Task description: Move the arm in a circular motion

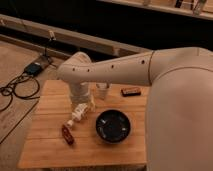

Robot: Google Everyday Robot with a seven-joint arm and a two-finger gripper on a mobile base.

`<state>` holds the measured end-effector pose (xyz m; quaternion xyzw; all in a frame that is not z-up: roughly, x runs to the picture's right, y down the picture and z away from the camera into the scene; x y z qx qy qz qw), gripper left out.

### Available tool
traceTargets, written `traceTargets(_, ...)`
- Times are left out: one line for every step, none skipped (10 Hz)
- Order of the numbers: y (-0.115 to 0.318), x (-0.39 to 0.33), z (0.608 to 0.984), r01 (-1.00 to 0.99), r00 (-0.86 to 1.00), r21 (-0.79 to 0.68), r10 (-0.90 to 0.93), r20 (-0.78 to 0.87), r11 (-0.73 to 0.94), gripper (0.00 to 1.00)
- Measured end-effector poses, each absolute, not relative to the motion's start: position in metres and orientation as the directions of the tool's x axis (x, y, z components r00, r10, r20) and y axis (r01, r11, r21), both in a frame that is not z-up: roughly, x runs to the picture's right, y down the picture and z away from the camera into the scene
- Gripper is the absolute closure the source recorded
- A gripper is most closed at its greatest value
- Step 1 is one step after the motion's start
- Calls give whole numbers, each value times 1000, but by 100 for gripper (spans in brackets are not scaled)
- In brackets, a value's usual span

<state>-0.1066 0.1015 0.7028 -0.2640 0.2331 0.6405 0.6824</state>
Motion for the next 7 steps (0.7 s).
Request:
traceTargets(104, -104, 700, -997, 69, -62, 750, -658, 38, 35)
traceTargets(105, -101, 699, -998, 64, -61, 750, -658, 32, 35)
traceTargets(107, -89, 697, -999, 40, -46, 752, -657, 12, 35)
traceTargets(108, -69, 697, -999, -11, -15, 755, -655, -28, 35)
traceTargets(108, -49, 699, -998, -56, 14, 754, -654, -62, 35)
traceTargets(105, -27, 702, -994, -104, 45, 753, -649, -99, 35)
traceTargets(100, 0, 707, -987, -157, 77, 752, -640, -140, 35)
